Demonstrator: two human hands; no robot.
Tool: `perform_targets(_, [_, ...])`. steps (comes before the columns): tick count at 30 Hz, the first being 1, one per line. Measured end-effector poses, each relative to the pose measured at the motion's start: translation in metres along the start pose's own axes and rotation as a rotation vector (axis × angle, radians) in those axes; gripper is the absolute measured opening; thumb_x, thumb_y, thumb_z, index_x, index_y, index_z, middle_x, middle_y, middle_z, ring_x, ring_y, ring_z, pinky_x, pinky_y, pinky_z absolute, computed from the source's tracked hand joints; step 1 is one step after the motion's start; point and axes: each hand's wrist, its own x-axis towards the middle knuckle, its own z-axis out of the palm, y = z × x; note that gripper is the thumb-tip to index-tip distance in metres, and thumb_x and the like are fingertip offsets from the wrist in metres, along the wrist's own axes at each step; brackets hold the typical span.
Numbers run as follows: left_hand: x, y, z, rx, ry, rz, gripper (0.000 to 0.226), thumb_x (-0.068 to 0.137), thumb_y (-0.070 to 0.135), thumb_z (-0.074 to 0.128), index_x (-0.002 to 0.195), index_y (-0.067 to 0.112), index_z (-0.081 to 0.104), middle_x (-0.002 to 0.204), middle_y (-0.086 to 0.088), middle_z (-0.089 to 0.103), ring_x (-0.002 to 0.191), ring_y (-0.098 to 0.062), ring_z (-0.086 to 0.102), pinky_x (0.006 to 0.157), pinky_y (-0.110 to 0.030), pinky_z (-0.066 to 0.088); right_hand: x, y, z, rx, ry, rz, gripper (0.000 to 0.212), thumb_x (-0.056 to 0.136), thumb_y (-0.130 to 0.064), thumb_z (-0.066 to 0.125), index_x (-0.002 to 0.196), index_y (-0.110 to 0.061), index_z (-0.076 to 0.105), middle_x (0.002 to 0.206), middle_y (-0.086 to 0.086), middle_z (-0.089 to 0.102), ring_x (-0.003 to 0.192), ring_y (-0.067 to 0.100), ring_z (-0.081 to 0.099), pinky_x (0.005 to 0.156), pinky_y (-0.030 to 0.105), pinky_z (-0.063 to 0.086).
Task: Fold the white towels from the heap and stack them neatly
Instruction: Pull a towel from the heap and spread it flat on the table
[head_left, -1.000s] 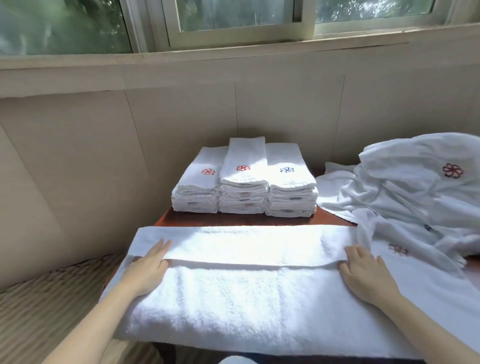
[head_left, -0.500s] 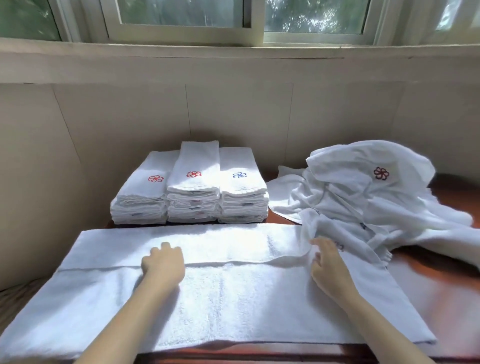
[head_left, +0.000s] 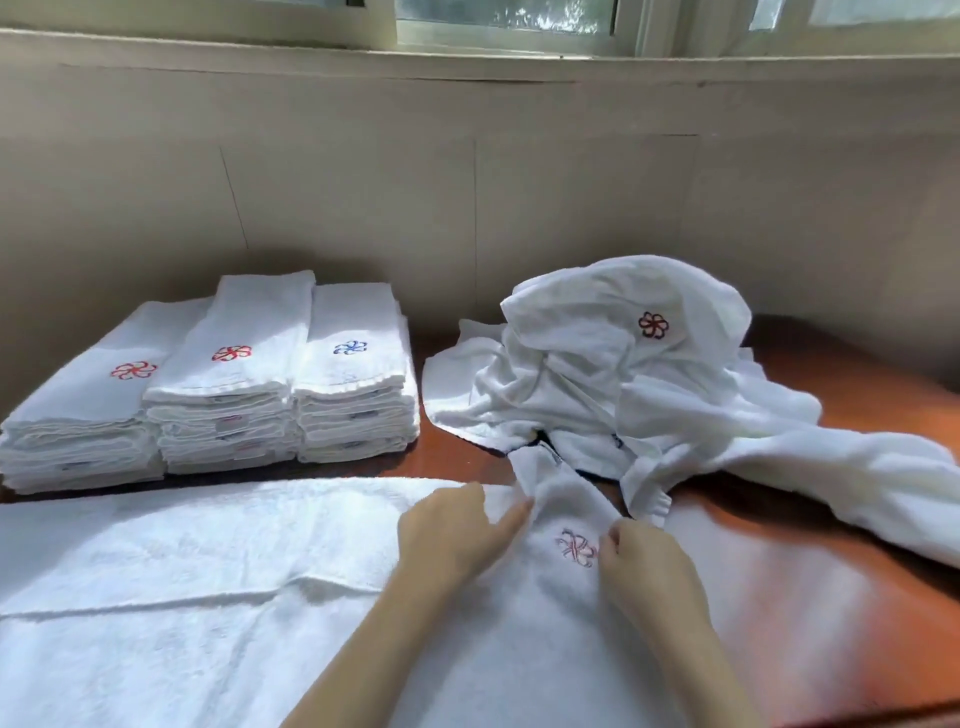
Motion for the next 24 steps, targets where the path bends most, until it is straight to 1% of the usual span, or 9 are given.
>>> perform_targets(3, [-0.001, 0.014, 0.006, -0.144, 0.085, 0.154, 0.057, 0.076, 0.078, 0.038, 0.078, 0.023, 0.053, 0.080, 0.006, 0.061, 0.082, -0.018, 0.059, 0.060, -0.030, 0.036, 0.020, 0.001, -0.003, 0.312, -0.002, 0.037, 0.033, 0.090, -0.012, 0.043, 0.058, -0.012, 0.044, 0.082, 0.019, 0.065, 0.073, 0.032, 0.059, 0.056, 0.032, 0.036])
perform_targets(6, [-0.003, 0.022, 0.016, -0.390, 0.116, 0.261, 0.025, 0.087, 0.034, 0.057, 0.073, 0.014, 0.050, 0.073, 0.002, 0.053, 0.072, -0.017, 0.051, 0.060, -0.034, 0.038, 0.031, -0.005, -0.003, 0.965, -0.186, 0.284, 0.022, 0.093, -0.007, 0.039, 0.078, -0.004, 0.055, 0.064, 0.019, 0.061, 0.040, 0.024, 0.056, 0.041, 0.026, 0.044])
perform_targets(8, [-0.007, 0.025, 0.015, -0.492, 0.236, 0.335, 0.025, 0.086, 0.006, 0.054, 0.066, 0.020, 0.048, 0.068, 0.006, 0.043, 0.065, -0.008, 0.045, 0.060, -0.032, 0.033, 0.034, -0.010, -0.007, 1.143, -0.279, 0.366, 0.020, 0.100, -0.020, 0.034, 0.100, -0.006, 0.048, 0.069, 0.020, 0.064, 0.046, 0.026, 0.063, 0.044, 0.028, 0.052])
perform_targets(10, [-0.014, 0.030, 0.007, -0.628, 0.281, 0.454, 0.028, 0.083, -0.006, 0.053, 0.080, 0.019, 0.067, 0.074, 0.010, 0.044, 0.068, -0.005, 0.046, 0.062, -0.027, 0.038, 0.036, -0.010, -0.011, 1.288, -0.284, 0.414, 0.033, 0.101, -0.046, 0.028, 0.114, -0.016, 0.035, 0.080, 0.026, 0.065, 0.059, 0.036, 0.068, 0.053, 0.037, 0.057])
perform_targets(14, [-0.037, 0.035, -0.012, -0.710, 0.076, 0.679, 0.043, 0.075, -0.001, 0.051, 0.107, 0.018, 0.073, 0.098, 0.004, 0.061, 0.093, -0.004, 0.058, 0.082, -0.015, 0.045, 0.034, 0.008, -0.019, 1.492, -0.320, 0.460, 0.072, 0.091, -0.071, 0.023, 0.128, -0.012, 0.045, 0.107, 0.027, 0.066, 0.080, 0.041, 0.069, 0.055, 0.039, 0.056])
perform_targets(17, [-0.053, 0.025, -0.012, -0.521, -0.182, 0.756, 0.044, 0.077, 0.003, 0.051, 0.110, 0.022, 0.073, 0.109, 0.006, 0.068, 0.102, -0.001, 0.060, 0.088, -0.019, 0.047, 0.028, 0.022, -0.028, 1.484, -0.416, 0.413, 0.064, 0.089, -0.071, 0.033, 0.100, -0.014, 0.059, 0.087, 0.022, 0.072, 0.070, 0.033, 0.071, 0.058, 0.035, 0.055])
perform_targets(19, [-0.058, 0.017, -0.007, -0.427, -0.287, 0.752, 0.040, 0.085, 0.007, 0.057, 0.120, 0.022, 0.068, 0.123, 0.008, 0.065, 0.117, 0.001, 0.055, 0.099, -0.022, 0.043, 0.024, 0.026, -0.033, 1.352, -0.404, 0.330, 0.047, 0.091, -0.052, 0.054, 0.119, -0.015, 0.054, 0.092, 0.016, 0.069, 0.067, 0.027, 0.066, 0.060, 0.033, 0.054])
perform_targets(21, [-0.061, 0.011, -0.003, -0.412, -0.294, 0.735, 0.037, 0.090, 0.013, 0.060, 0.126, 0.023, 0.063, 0.130, 0.011, 0.060, 0.125, 0.003, 0.049, 0.105, -0.022, 0.038, 0.022, 0.026, -0.028, 1.137, -0.342, 0.228, 0.053, 0.087, -0.022, 0.067, 0.134, -0.016, 0.044, 0.101, 0.009, 0.062, 0.070, 0.020, 0.059, 0.059, 0.027, 0.050])
perform_targets(24, [-0.062, 0.006, -0.002, -0.382, -0.263, 0.721, 0.038, 0.093, 0.019, 0.059, 0.131, 0.024, 0.058, 0.135, 0.012, 0.056, 0.127, 0.000, 0.048, 0.106, -0.023, 0.037, 0.019, 0.016, -0.016, 0.946, -0.176, 0.131, 0.054, 0.080, 0.000, 0.066, 0.131, -0.008, 0.050, 0.105, 0.013, 0.059, 0.082, 0.014, 0.053, 0.058, 0.017, 0.042])
